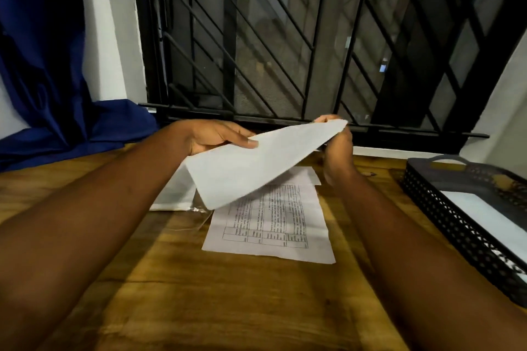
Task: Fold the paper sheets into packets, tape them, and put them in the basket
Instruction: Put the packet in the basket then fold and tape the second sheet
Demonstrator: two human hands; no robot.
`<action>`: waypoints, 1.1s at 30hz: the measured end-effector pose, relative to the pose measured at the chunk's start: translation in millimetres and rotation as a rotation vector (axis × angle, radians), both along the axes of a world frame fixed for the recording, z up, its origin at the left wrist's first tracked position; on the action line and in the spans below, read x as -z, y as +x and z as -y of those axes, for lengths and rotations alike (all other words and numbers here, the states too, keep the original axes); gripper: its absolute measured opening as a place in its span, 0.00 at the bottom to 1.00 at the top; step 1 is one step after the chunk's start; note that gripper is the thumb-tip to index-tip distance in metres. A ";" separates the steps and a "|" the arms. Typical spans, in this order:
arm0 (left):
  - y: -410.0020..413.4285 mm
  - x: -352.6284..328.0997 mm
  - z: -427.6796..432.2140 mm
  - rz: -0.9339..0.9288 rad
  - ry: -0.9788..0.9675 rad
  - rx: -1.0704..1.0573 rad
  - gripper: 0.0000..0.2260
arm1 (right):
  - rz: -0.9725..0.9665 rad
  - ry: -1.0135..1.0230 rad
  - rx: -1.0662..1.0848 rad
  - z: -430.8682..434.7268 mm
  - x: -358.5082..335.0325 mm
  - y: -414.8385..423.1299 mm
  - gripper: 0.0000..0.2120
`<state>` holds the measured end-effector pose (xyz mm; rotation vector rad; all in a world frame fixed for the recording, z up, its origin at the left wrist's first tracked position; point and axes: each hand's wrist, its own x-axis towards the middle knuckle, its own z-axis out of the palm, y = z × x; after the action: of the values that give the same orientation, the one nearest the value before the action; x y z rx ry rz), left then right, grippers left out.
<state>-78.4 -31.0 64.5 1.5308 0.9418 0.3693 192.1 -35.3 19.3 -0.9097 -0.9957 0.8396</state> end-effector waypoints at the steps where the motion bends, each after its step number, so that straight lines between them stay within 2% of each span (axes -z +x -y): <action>1: -1.2 1.1 -5.7 -0.044 0.010 0.014 0.20 | -0.016 -0.034 -0.053 -1.4 3.6 6.3 0.13; 5: -4.0 3.5 -23.4 -0.224 0.090 -0.025 0.16 | -0.055 -0.110 -0.205 -6.0 20.9 22.3 0.23; 9: 2.7 10.7 -30.4 -0.618 0.371 -0.092 0.07 | 0.138 -0.176 -0.125 -16.3 41.6 26.1 0.20; 12: 6.4 29.0 -33.6 -0.803 0.451 -0.045 0.10 | 0.240 -0.213 -0.025 -20.2 41.1 23.6 0.15; 16: 10.6 43.4 -29.8 -0.855 0.526 -0.026 0.06 | 0.558 -0.175 0.048 -30.9 41.8 21.4 0.11; 19: 22.2 37.8 -21.3 -0.903 0.614 -0.023 0.06 | 0.773 -0.114 0.016 -33.2 46.1 16.0 0.08; 23: 35.0 50.0 -11.6 -1.012 0.761 -0.144 0.20 | 1.017 -0.049 -0.079 -36.8 53.2 6.9 0.07; 25: 41.0 70.9 -8.4 -1.109 0.870 -0.206 0.27 | 1.297 0.025 -0.100 -39.4 57.9 6.3 0.07; 27: 44.5 91.0 -5.8 -1.144 0.969 -0.284 0.32 | 1.517 0.086 -0.072 -42.3 61.2 7.0 0.13; 29: 42.7 102.9 -3.8 -1.099 1.015 -0.352 0.34 | 1.551 0.093 -0.059 -42.8 62.6 7.4 0.20; 33: 37.1 104.0 0.6 -0.978 1.069 -0.387 0.29 | 1.571 0.062 -0.089 -47.0 65.7 8.3 0.27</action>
<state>-41.3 -31.5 -39.5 2.5935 2.0194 0.4240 200.4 11.7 -46.4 -1.4656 -2.3739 -0.0203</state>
